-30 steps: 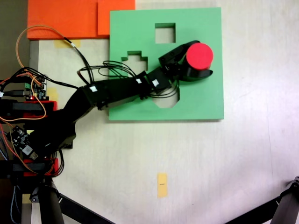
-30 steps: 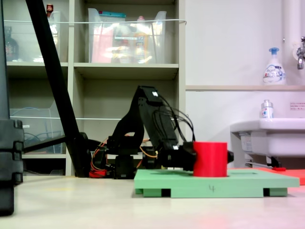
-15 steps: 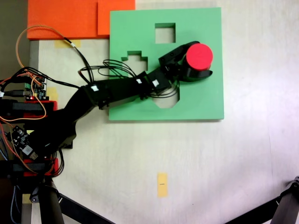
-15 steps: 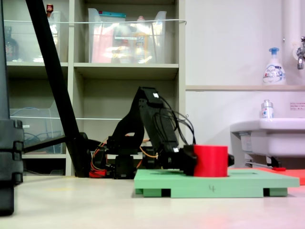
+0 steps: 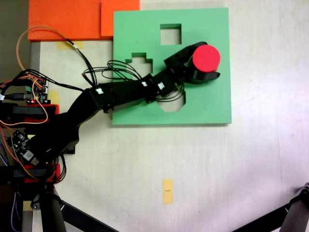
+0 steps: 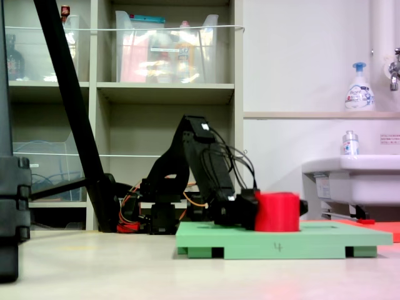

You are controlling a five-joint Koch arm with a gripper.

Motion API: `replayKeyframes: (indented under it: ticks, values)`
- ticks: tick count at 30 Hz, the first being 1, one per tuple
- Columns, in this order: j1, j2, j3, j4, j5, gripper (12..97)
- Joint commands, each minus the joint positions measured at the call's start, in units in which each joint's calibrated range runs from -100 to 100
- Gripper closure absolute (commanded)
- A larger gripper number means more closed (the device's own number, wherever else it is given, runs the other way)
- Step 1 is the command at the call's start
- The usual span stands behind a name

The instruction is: Put the cylinder block into the corresponding hole

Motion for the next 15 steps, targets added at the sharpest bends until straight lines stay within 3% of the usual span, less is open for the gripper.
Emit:
replayKeyframes:
  ticks: [1,4,15]
  values:
    - [-0.3,0.9,-0.1,0.8,0.0,44.0]
    - [-0.2,0.3,-0.8,0.6,0.1,37.1]
    - [-0.2,-6.4,-8.0,0.9,0.1,36.8]
